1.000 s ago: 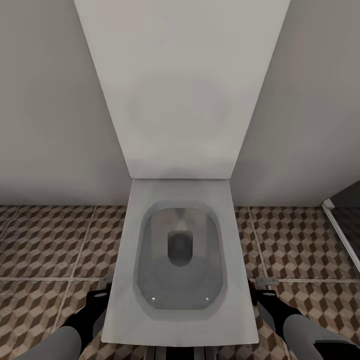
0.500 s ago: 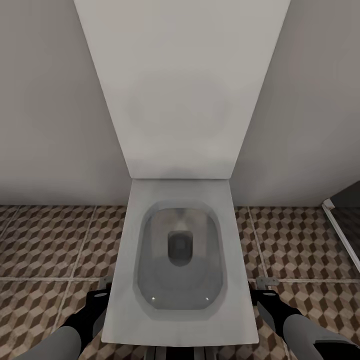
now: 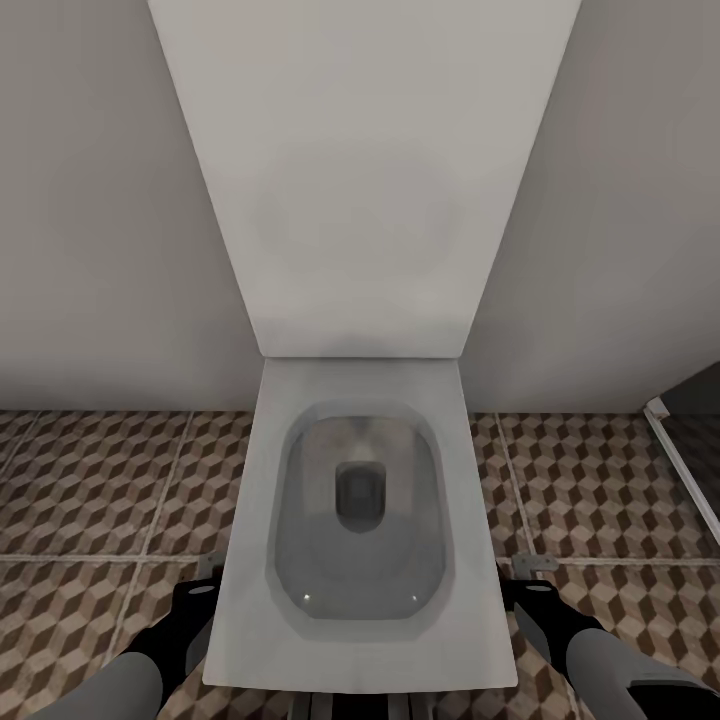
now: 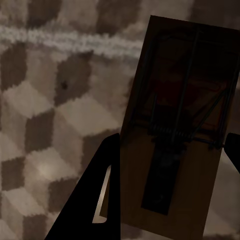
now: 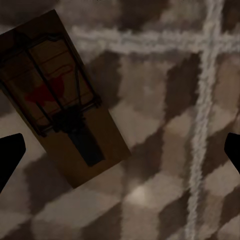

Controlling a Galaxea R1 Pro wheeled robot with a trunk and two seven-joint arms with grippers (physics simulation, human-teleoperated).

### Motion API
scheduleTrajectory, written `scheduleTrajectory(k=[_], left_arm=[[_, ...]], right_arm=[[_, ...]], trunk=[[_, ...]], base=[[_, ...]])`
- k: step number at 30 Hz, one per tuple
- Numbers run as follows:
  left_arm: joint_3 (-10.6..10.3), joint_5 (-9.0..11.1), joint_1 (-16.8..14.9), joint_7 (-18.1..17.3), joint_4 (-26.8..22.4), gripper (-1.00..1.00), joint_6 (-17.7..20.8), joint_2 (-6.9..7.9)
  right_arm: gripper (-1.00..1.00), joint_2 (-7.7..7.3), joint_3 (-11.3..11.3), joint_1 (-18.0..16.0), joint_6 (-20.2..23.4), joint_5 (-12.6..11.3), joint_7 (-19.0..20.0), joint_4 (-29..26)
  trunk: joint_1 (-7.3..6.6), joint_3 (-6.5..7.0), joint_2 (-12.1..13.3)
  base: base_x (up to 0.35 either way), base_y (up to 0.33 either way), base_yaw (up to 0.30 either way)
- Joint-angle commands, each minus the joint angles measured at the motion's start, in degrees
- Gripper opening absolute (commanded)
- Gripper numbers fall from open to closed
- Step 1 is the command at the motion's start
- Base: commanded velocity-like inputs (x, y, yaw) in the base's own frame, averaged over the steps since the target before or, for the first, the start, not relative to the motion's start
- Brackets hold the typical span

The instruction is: Take the four mousetraps from the cabinet in the bathroom and place them on the bathroom floor. Make sure all four end up on the same floor surface, and ensure that at least two of them are either under or directly next to the same bathroom sink.

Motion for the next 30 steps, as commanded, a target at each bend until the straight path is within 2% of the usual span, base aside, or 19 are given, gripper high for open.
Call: scheduleTrajectory(k=[1, 30], left_arm=[[-0.5, 0.3, 0.0, 0.4, -0.1, -1.0, 0.4, 0.08], [-0.1, 0.9, 0.0, 0.4, 0.3, -1.0, 1.5, 0.31]], right_arm=[[1.0, 0.0, 0.1, 0.0, 0.4, 0.0, -0.2, -0.1], [1.0, 0.0, 0.1, 0.0, 0.4, 0.0, -0.2, -0.1]], trunk=[[-0.01, -0.03, 0.0], [-0.01, -0.03, 0.0]], base=[[0.0, 0.0, 0.0], [0.0, 0.0, 0.0]])
